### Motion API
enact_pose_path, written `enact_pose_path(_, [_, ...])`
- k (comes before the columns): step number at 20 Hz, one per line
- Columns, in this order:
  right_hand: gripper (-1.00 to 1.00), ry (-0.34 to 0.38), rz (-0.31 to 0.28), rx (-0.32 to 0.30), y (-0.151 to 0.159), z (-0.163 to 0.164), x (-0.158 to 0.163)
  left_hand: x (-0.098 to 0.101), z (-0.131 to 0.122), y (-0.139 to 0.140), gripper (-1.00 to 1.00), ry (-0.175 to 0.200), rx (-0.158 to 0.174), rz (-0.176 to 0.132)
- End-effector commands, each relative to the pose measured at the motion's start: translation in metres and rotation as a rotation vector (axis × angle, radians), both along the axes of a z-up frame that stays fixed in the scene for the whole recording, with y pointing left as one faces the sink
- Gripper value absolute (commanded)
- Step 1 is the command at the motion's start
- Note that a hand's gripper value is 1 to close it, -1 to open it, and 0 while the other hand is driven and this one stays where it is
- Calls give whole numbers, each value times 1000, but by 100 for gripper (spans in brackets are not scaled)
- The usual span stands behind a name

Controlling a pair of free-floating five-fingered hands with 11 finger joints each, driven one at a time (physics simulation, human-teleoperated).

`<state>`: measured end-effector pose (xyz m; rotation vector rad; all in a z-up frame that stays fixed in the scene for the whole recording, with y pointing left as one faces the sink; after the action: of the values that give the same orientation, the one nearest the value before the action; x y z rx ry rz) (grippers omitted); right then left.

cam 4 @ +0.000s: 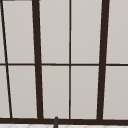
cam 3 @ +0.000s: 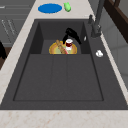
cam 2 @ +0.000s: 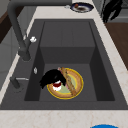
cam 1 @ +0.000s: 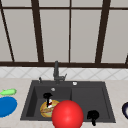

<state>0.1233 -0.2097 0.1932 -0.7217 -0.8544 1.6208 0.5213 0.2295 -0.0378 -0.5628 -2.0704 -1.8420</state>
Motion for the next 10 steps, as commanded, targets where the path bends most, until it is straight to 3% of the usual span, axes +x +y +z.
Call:
enact_pose_path(1, [0,0,0,0,0,0,0,0,12,0,-100,-12,-1,0])
enact_pose_path(2, [0,0,0,0,0,0,0,0,14,0,-100,2,-3,-1])
enact_pose_path(10, [0,0,0,0,0,0,0,-3,40,1,-100,8,5,-6])
